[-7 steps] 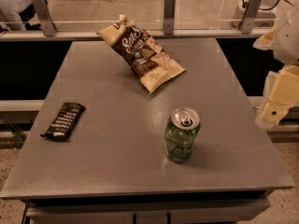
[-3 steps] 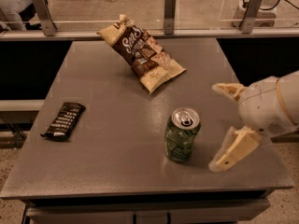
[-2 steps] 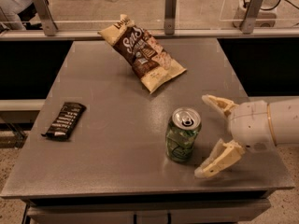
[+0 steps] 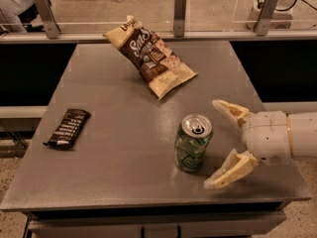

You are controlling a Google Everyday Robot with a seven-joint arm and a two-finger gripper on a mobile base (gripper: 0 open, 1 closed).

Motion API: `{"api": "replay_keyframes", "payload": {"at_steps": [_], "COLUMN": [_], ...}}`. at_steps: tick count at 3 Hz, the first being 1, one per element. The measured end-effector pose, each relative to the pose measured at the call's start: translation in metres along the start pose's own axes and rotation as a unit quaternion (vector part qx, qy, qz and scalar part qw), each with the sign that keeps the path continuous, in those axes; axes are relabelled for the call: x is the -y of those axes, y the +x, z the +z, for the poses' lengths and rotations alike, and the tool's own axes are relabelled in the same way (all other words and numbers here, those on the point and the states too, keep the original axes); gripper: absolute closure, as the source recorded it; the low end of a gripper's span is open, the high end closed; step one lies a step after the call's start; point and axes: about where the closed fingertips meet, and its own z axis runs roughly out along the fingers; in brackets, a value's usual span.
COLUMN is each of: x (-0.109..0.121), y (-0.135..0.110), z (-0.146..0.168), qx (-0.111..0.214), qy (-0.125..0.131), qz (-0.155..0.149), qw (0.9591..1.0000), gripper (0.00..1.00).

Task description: Knock green can over

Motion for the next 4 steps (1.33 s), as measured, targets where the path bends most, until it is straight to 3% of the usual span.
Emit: {"api": "replay_keyframes", "payload": {"at_steps": [1, 2, 3, 4], "x": [-0.002, 0.001, 0.008, 0.008], "y": [-0.004, -0.016, -0.004, -0.003], "z": [0.012, 0.027, 0.031, 0.032], "qx": [0.076, 0.228, 0.276, 0.275], "qy": [-0.016, -0.033, -0.037, -0.038], "qz": [0.035, 0.087, 0.127, 0.126], "qw": [0.9964, 0.9693, 0.9521, 0.9524], "gripper": [0.0, 0.0, 0.0, 0.0]}}
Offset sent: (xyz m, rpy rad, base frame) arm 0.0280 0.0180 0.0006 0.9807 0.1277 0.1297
